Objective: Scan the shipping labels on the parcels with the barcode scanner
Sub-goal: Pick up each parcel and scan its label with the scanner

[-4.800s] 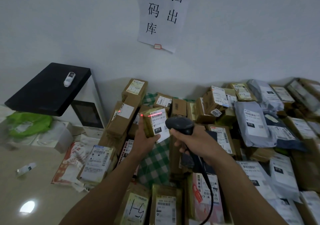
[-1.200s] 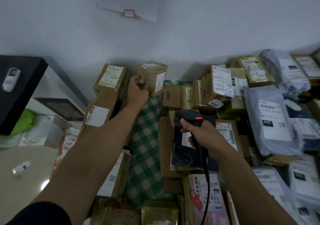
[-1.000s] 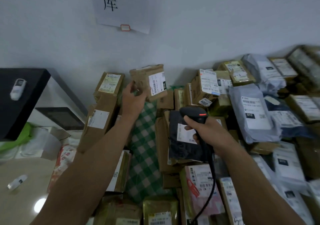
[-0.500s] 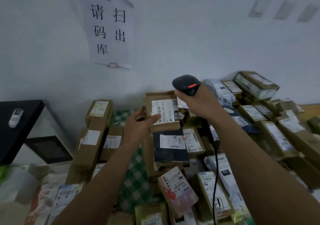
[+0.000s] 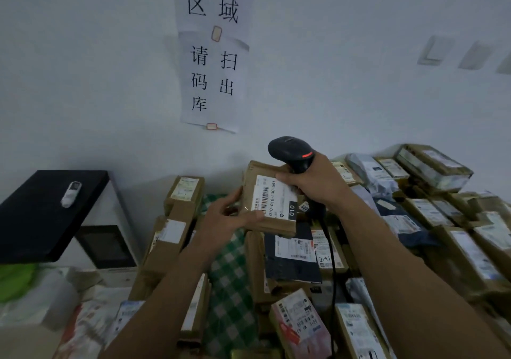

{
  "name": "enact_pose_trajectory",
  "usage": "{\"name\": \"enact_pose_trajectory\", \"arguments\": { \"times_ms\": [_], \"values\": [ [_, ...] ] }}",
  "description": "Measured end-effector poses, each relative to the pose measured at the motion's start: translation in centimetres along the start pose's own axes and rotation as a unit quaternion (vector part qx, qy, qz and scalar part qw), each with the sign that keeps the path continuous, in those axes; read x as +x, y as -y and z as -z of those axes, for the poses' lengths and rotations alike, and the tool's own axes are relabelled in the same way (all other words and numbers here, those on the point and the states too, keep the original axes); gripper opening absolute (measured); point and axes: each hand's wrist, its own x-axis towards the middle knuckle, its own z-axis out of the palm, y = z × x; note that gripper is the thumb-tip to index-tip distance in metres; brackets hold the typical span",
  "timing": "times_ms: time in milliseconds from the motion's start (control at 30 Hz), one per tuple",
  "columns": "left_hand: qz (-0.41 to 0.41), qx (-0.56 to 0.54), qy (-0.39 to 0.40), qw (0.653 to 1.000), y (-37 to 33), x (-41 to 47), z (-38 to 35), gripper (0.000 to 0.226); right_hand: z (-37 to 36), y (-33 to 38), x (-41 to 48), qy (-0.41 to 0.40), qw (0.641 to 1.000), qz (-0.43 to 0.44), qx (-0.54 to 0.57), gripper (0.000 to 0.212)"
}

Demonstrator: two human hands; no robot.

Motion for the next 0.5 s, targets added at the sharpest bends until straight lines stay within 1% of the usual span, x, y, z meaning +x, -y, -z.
{"name": "enact_pose_trajectory", "arguments": {
  "times_ms": [67,100,200,267,333,367,433,500],
  "values": [
    [0.003,0.040,0.033,0.999,0.1,-0.3,0.5,0.075,-0.3,-0.1,-0.1,0.001,1.000,0.002,-0.002,0.019],
    [0.005,0.058,0.034,0.998,0.1,-0.4,0.8,0.072,-0.4,-0.2,-0.2,0.002,1.000,0.002,0.000,0.018],
    [-0.012,0.129,0.011,0.991,0.2,-0.2,1.5,0.079,-1.0,-0.7,-0.4,0.008,1.000,0.001,0.023,0.019],
    [-0.017,0.172,-0.007,0.985,0.3,0.4,2.4,0.078,-1.4,-1.2,-0.6,0.015,0.999,-0.005,0.034,0.025],
    [0.002,0.180,-0.037,0.983,0.8,1.4,3.9,0.077,-1.8,-1.9,-0.8,0.018,0.999,-0.009,0.028,0.031],
    [0.014,0.179,-0.054,0.982,1.0,1.8,4.7,0.082,-2.0,-2.3,-0.9,0.024,0.999,-0.006,0.024,0.030],
    [0.033,0.173,-0.078,0.981,1.5,2.7,6.2,0.090,-2.3,-2.7,-1.3,0.062,0.998,0.016,0.016,0.027],
    [0.049,0.173,-0.092,0.979,1.9,3.5,7.6,0.082,-2.5,-2.7,-1.8,0.119,0.992,0.030,-0.013,0.026]
  ]
}}
